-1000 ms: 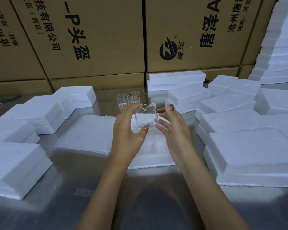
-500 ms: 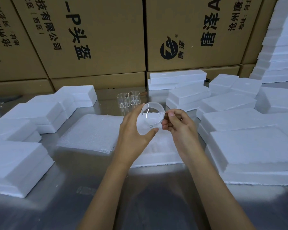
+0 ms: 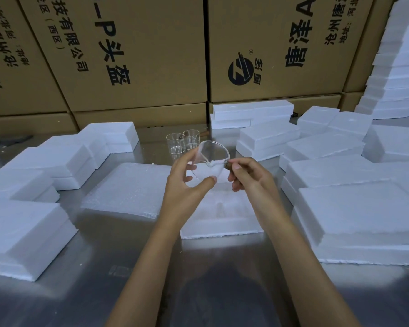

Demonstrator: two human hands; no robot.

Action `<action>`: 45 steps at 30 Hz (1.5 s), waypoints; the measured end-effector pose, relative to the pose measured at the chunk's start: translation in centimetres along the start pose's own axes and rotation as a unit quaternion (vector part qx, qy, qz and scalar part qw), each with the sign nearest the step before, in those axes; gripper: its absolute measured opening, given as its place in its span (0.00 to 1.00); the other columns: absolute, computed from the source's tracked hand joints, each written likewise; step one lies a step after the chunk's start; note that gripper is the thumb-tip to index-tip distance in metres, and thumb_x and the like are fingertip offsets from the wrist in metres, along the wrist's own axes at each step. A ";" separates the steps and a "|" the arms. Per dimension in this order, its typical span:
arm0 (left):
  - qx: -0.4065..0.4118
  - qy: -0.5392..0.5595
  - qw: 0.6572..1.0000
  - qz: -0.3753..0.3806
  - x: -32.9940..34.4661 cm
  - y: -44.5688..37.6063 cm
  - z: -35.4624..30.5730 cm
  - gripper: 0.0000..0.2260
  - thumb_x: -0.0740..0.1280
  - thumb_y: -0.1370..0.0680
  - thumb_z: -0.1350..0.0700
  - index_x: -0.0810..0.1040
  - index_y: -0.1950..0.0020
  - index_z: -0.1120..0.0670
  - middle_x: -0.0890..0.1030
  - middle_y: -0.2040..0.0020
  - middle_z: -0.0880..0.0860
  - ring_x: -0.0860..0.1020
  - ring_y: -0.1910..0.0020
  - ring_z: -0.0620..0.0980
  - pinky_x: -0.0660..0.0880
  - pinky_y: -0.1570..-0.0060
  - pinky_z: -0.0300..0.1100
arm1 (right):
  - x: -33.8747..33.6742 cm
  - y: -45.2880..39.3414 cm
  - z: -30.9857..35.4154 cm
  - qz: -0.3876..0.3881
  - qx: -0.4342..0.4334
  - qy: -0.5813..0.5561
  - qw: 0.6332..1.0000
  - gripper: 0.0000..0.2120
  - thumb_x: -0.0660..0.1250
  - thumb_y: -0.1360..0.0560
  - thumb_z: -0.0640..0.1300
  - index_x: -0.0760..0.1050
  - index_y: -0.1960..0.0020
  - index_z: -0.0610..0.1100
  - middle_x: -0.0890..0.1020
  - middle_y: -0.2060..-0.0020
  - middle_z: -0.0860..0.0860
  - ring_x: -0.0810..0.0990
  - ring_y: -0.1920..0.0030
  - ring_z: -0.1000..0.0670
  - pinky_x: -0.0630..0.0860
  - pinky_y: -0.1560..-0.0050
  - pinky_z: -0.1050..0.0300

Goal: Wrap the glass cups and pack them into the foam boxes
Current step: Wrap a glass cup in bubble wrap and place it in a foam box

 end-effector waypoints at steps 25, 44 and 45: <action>-0.148 -0.376 0.913 -0.051 -7.2 -1.6 8.6 0.12 0.71 0.21 0.55 0.81 0.39 0.56 0.77 0.35 0.58 0.74 0.36 0.59 0.72 0.34 0.54 | 4.2 2.0 -1.3 0.206 0.223 -0.329 0.894 0.15 0.60 0.20 0.48 0.79 0.54 0.39 0.61 0.73 0.51 0.59 0.74 0.53 0.61 0.72 0.61; -0.121 0.008 0.972 -0.201 -9.2 -1.0 2.5 0.07 0.71 0.22 0.62 0.83 0.54 0.50 0.84 0.52 0.49 0.80 0.53 0.47 0.77 0.52 0.37 | 3.3 1.1 0.8 0.129 0.049 -0.139 0.981 0.09 0.59 0.17 0.43 0.77 0.46 0.43 0.81 0.60 0.44 0.76 0.62 0.48 0.74 0.61 0.58; -0.121 0.009 0.975 -0.187 -8.8 -1.0 2.4 0.06 0.71 0.23 0.63 0.83 0.53 0.51 0.84 0.52 0.50 0.80 0.54 0.46 0.77 0.53 0.37 | 3.5 1.3 1.0 0.136 0.033 -0.118 0.983 0.09 0.60 0.17 0.43 0.78 0.45 0.43 0.82 0.60 0.45 0.76 0.61 0.48 0.74 0.61 0.58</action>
Point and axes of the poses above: each hand's wrist, its own y-axis away from the middle knuckle, its own x-axis out of the palm, z = x × y, the point moved 8 cm from there along -y, towards the middle knuckle
